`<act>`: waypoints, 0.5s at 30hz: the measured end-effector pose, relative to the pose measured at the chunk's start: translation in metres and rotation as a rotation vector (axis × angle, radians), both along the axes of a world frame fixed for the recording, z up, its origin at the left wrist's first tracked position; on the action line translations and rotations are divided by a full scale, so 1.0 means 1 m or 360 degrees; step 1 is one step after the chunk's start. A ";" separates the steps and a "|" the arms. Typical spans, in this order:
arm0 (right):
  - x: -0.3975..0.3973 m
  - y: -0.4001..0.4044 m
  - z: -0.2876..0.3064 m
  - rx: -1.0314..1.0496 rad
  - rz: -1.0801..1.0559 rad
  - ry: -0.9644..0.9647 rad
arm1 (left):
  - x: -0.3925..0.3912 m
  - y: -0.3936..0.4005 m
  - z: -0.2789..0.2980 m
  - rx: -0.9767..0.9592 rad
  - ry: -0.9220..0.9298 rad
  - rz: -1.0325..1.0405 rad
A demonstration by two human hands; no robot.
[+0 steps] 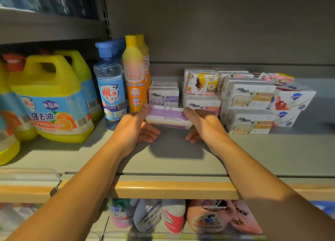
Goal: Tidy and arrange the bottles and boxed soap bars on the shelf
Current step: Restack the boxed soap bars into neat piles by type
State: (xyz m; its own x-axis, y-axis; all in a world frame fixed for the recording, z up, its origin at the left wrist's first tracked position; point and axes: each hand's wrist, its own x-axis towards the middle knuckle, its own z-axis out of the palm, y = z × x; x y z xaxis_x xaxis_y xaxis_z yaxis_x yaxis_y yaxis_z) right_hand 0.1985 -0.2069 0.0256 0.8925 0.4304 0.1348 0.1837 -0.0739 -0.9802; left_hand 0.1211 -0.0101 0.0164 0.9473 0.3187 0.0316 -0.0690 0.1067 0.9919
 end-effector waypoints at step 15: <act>-0.002 -0.002 -0.006 -0.0008 0.0161 -0.0335 | -0.002 -0.002 -0.004 0.0299 -0.0242 0.0057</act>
